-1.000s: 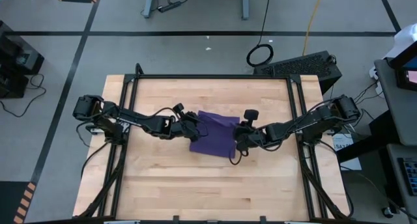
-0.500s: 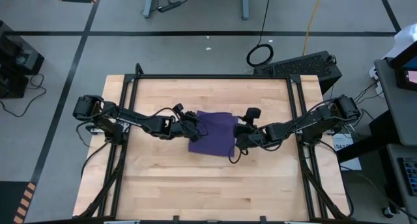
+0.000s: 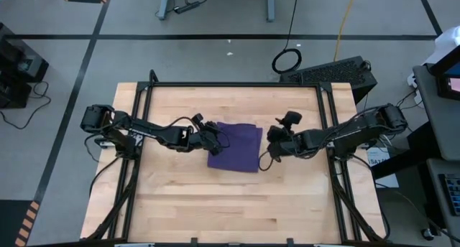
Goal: Roll towel
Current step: Roll the purple towel
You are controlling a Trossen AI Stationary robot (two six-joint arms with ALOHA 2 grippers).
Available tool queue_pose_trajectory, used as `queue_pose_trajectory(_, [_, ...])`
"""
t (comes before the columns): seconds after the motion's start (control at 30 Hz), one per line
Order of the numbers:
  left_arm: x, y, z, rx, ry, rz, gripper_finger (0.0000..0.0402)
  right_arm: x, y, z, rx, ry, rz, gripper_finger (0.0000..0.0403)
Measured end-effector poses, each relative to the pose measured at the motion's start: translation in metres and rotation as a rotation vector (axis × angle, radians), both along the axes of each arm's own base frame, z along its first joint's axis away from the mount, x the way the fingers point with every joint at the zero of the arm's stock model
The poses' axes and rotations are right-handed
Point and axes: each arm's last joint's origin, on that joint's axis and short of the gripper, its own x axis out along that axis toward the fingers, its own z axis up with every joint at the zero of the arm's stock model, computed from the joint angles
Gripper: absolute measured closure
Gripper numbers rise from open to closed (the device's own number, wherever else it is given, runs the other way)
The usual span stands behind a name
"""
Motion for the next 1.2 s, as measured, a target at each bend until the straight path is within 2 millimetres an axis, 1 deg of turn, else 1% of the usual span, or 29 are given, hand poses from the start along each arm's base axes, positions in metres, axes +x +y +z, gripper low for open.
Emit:
queue_pose_trajectory(0.1, [0.000,-0.001,0.000,-0.010,0.008,-0.024,0.0386,0.005,-0.025,-0.002,0.185,-0.060,0.132,0.0212])
queue_pose_trajectory(0.17, [0.000,-0.001,0.000,-0.005,0.014,-0.034,0.0386,0.006,-0.046,-0.004,0.306,-0.148,0.241,0.0216])
queue_pose_trajectory(0.23, [0.000,-0.002,-0.001,-0.004,0.018,-0.037,0.0386,0.004,-0.069,-0.006,0.409,-0.255,0.313,0.0218])
queue_pose_trajectory(0.37, [0.000,-0.002,-0.001,-0.007,0.016,-0.035,0.0386,-0.010,-0.111,-0.009,0.617,-0.413,0.312,0.0217])
queue_pose_trajectory(0.47, [0.000,-0.002,-0.001,-0.008,0.014,-0.037,0.0386,-0.018,-0.130,-0.013,0.733,-0.471,0.264,0.0207])
queue_pose_trajectory(0.53, [0.000,-0.002,-0.001,-0.011,0.014,-0.039,0.0386,-0.018,-0.136,-0.017,0.774,-0.479,0.234,0.0200])
queue_pose_trajectory(0.6, [0.000,-0.002,-0.001,-0.012,0.014,-0.040,0.0386,-0.013,-0.139,-0.023,0.814,-0.443,0.204,0.0191])
queue_pose_trajectory(0.67, [0.000,-0.002,-0.001,-0.012,0.014,-0.040,0.0386,-0.004,-0.139,-0.029,0.858,-0.385,0.196,0.0184])
queue_pose_trajectory(0.8, [0.000,-0.002,-0.001,-0.012,0.014,-0.040,0.0386,0.013,-0.145,-0.035,0.892,-0.284,0.194,0.0172])
queue_pose_trajectory(0.9, [0.000,-0.002,-0.001,-0.013,0.014,-0.040,0.0386,0.022,-0.151,-0.039,0.907,-0.233,0.189,0.0170])
queue_pose_trajectory(1.1, [0.000,-0.002,-0.001,-0.012,0.014,-0.040,0.0386,0.039,-0.161,-0.046,0.906,-0.186,0.215,0.0170])
queue_pose_trajectory(1.2, [0.000,-0.002,-0.001,-0.012,0.015,-0.040,0.0386,0.045,-0.164,-0.052,0.942,-0.156,0.221,0.0170])
